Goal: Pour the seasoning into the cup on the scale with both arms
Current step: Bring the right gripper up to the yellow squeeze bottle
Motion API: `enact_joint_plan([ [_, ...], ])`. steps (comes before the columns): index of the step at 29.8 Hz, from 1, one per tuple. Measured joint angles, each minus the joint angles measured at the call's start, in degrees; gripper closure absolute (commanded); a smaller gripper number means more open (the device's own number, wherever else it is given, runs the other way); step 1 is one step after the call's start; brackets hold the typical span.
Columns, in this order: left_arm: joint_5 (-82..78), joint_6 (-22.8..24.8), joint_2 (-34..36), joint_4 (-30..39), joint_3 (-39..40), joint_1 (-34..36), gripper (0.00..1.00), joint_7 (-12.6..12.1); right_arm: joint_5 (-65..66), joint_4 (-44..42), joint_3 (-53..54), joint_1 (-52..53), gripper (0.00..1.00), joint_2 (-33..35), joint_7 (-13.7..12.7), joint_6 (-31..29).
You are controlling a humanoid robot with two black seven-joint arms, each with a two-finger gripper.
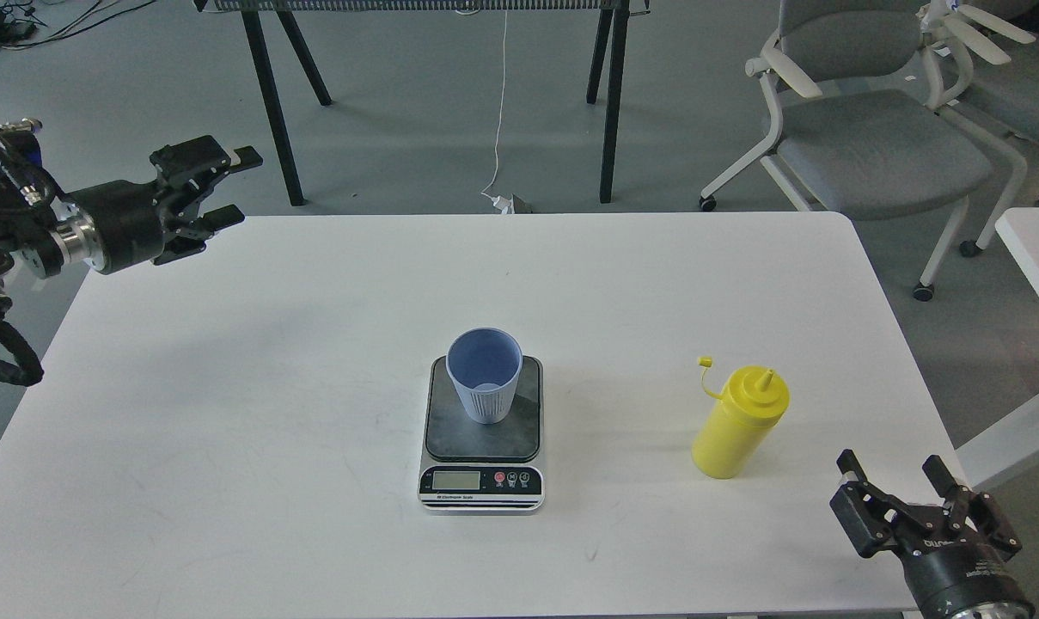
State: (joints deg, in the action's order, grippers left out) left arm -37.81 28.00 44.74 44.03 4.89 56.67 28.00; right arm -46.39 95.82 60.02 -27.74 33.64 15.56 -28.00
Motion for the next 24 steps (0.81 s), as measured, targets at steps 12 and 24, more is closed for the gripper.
enact_joint_plan([
  [12, 0.1, 0.0, -0.2, 0.0, 0.0, -0.6, 0.00, 0.0, 9.4, -8.5, -4.5, 6.4, 0.01, -10.8, -0.2, 0.0],
  [24, 0.2, 0.0, 0.0, 0.0, 0.0, -2.2, 0.00, 0.0, 11.6, -13.6, -9.4, 10.7, 0.01, -14.4, 0.0, 0.0],
])
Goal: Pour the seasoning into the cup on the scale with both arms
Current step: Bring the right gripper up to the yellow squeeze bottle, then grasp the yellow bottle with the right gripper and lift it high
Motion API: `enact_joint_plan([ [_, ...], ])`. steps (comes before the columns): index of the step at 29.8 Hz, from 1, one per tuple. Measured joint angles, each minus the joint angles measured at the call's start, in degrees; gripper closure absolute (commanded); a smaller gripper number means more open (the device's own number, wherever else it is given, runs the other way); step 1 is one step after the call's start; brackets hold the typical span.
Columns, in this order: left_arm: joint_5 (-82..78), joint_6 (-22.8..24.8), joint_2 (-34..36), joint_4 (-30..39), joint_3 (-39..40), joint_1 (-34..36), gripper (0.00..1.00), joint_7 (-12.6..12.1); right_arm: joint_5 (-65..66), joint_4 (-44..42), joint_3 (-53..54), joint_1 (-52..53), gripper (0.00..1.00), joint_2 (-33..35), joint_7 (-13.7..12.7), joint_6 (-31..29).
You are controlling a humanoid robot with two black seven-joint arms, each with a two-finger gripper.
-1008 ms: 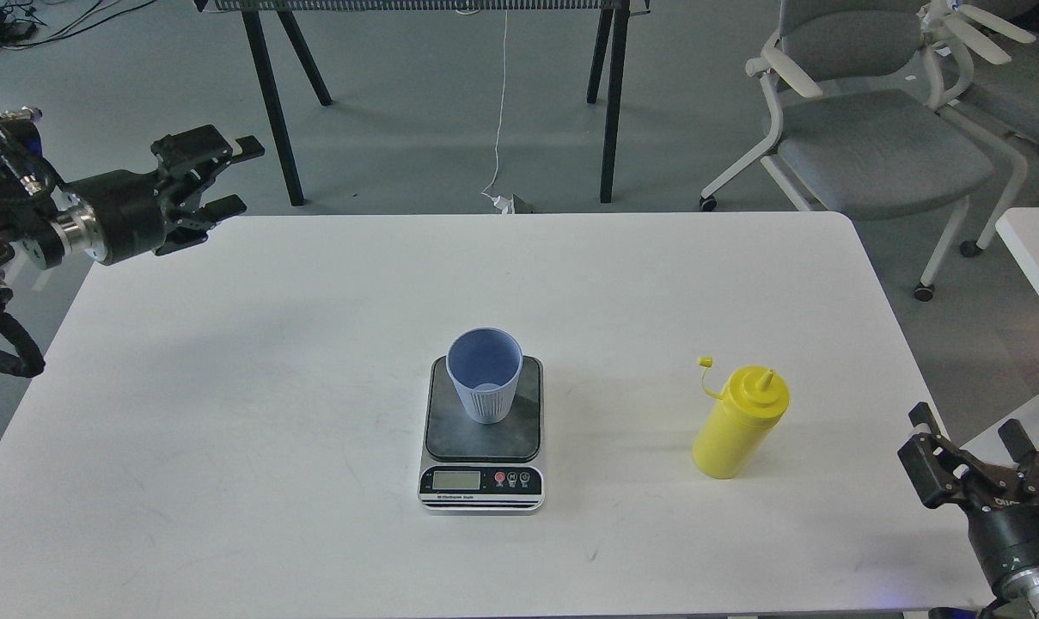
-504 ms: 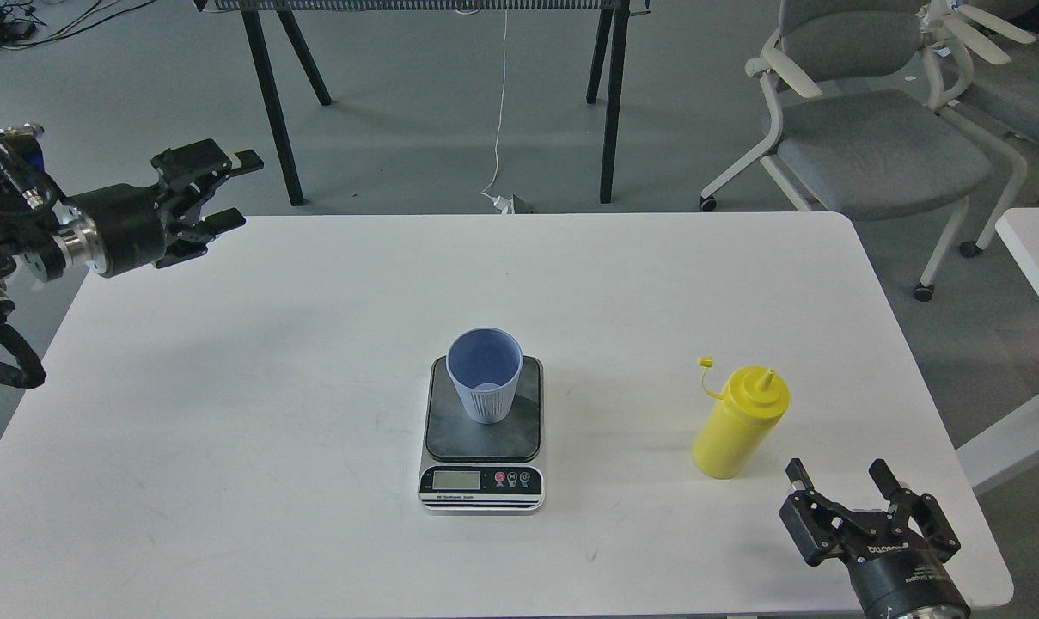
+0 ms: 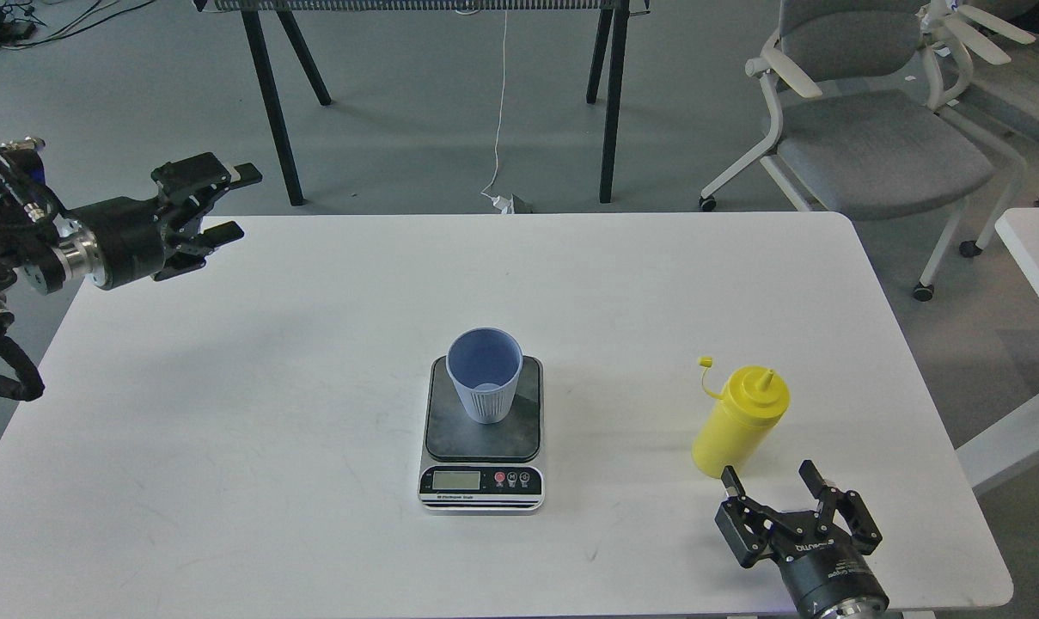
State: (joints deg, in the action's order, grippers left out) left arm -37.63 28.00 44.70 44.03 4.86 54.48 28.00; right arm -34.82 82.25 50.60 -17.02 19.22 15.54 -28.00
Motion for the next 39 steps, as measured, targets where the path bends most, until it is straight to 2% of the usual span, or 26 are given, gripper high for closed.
enact_joint_plan([
  [23, 0.1, 0.0, -0.1, 0.0, 0.1, -1.5, 0.00, 0.0, 1.8, -1.7, 0.4, 5.0, 0.01, -2.6, 0.1, 0.0],
  [39, 0.2, 0.0, -0.2, 0.0, 0.1, -1.6, 0.00, 0.0, 3.0, -8.7, -0.3, 12.0, 0.03, -6.1, 0.1, 0.2],
])
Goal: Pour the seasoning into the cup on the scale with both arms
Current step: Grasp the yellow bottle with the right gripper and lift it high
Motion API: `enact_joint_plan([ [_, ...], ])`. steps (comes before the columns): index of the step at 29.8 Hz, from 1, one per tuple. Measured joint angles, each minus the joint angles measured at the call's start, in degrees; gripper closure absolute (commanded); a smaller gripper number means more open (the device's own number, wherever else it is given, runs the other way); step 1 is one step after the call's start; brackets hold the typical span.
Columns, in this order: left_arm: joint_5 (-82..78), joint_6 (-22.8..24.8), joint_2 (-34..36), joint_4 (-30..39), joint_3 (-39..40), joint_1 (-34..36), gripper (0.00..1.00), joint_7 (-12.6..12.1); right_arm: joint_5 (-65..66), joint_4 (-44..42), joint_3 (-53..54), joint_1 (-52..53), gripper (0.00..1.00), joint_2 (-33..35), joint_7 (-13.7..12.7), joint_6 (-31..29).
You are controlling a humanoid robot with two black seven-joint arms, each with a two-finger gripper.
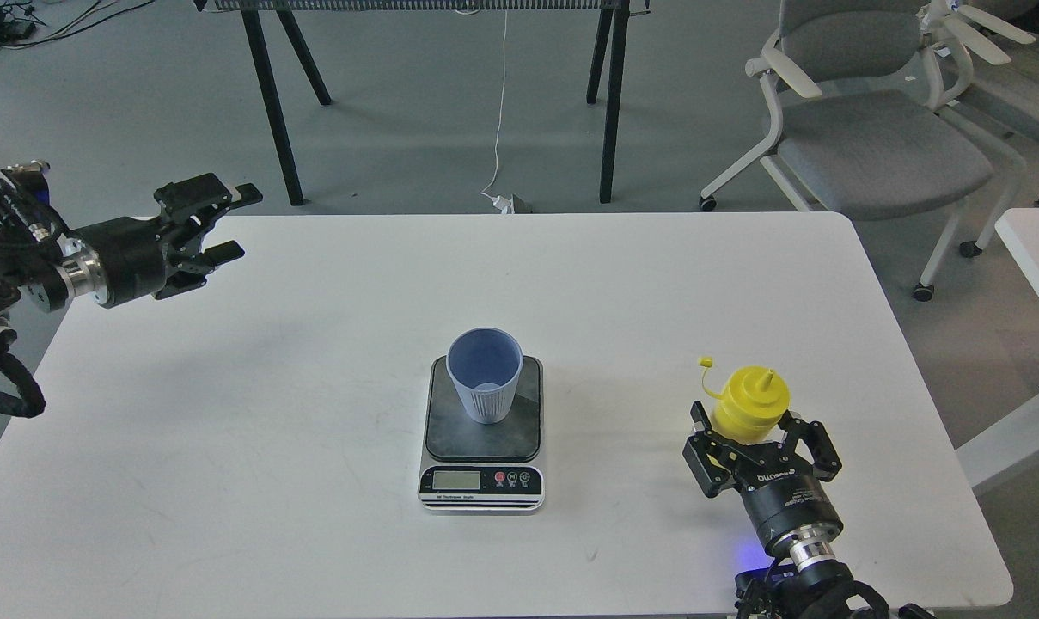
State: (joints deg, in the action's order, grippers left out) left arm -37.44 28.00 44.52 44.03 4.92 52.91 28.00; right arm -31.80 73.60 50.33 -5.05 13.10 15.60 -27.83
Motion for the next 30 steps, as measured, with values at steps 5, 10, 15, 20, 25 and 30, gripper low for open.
enact_joint_plan([
  [5, 0.0, 0.0, 0.0, 0.0, 0.0, -0.7, 0.00, 0.0, 2.1, -1.2, 0.0, 1.0, 0.33, -1.5, -0.5, 0.3],
  [10, 0.0, 0.0, -0.1, 0.0, 0.0, -1.4, 0.00, 0.0, 3.9, -1.1, 0.0, 1.0, 0.87, -2.0, -0.5, 0.0],
  [15, 0.0, 0.0, -0.1, 0.0, 0.0, -1.7, 0.00, 0.0, 5.5, -0.3, 0.4, 1.5, 0.95, -2.8, -0.2, 0.7],
  [20, 0.0, 0.0, -0.1, 0.0, 0.1, -1.7, 0.00, 0.0, 5.7, 4.8, 4.3, 5.4, 0.96, -0.8, -0.2, 5.8],
  [25, 0.0, 0.0, -0.5, 0.0, 0.2, -1.7, 0.00, 0.0, 6.1, 6.5, 8.1, 17.1, 0.98, 3.9, -0.6, 16.9],
  [30, 0.0, 0.0, -0.8, 0.0, 0.2, -1.7, 0.00, 0.0, 13.9, 2.8, 4.7, 36.3, 0.98, 9.6, -0.5, 32.2],
])
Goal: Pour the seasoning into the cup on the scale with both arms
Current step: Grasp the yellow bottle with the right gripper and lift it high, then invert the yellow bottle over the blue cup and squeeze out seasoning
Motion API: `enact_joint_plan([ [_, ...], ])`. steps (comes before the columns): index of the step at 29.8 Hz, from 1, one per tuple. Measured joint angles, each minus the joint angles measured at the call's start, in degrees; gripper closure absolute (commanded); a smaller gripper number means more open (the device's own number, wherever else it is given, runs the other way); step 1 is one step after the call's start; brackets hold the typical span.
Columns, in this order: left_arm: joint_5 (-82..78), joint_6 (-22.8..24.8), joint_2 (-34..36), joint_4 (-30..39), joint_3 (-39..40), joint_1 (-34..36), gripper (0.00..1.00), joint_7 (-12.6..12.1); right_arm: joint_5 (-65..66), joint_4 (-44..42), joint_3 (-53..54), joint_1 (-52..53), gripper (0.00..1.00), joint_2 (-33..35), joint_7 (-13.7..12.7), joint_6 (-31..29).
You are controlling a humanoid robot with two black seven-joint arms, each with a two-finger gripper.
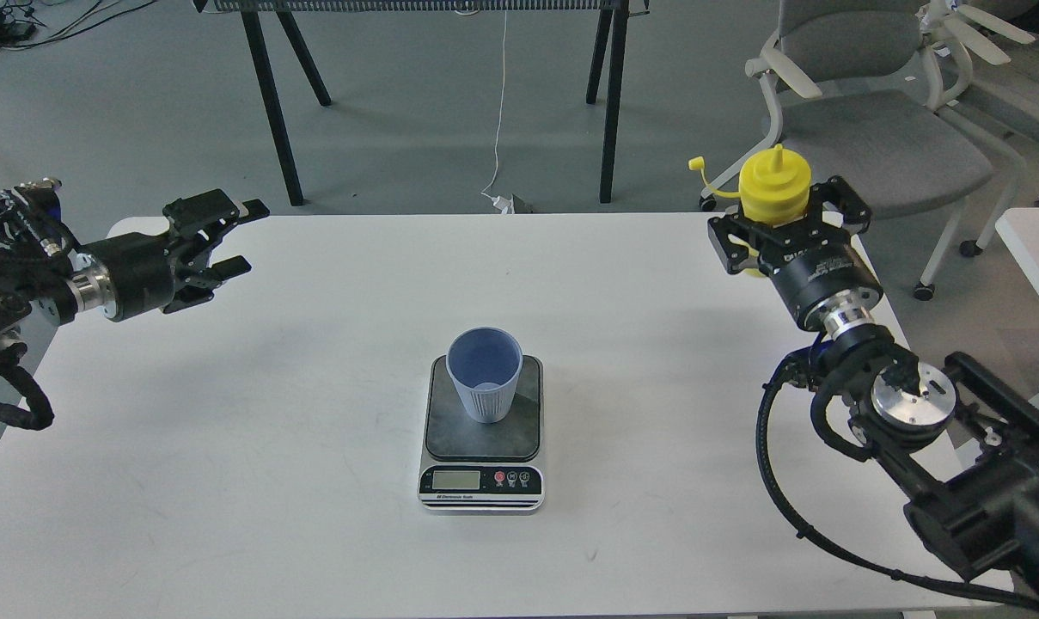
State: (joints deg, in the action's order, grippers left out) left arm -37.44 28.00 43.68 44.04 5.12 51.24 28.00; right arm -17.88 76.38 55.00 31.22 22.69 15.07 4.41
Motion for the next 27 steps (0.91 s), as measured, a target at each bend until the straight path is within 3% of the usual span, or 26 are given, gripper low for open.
enact_joint_plan([
  [7, 0.0, 0.0, -0.7, 0.0, 0.0, 0.0, 0.00, 0.0, 17.8, -9.8, -23.8, 25.8, 0.98, -0.5, -0.2, 15.5],
  [12, 0.1, 0.0, -1.0, 0.0, 0.0, 0.0, 0.00, 0.0, 27.0, -11.8, -43.1, 37.6, 0.98, -6.3, -1.4, 22.4],
  [17, 0.0, 0.0, -1.8, 0.0, 0.0, 0.0, 0.00, 0.0, 33.0, -14.3, -56.2, 44.2, 0.98, -12.9, -4.0, 23.5],
  [22, 0.0, 0.0, -2.0, 0.0, 0.0, 0.0, 0.00, 0.0, 37.7, -15.7, -65.5, 48.5, 0.98, -15.5, -6.7, 22.7],
  [27, 0.0, 0.0, -2.1, 0.0, 0.0, -0.1, 0.00, 0.0, 40.2, -15.5, -72.9, 52.5, 0.98, -16.8, -7.6, 20.5],
])
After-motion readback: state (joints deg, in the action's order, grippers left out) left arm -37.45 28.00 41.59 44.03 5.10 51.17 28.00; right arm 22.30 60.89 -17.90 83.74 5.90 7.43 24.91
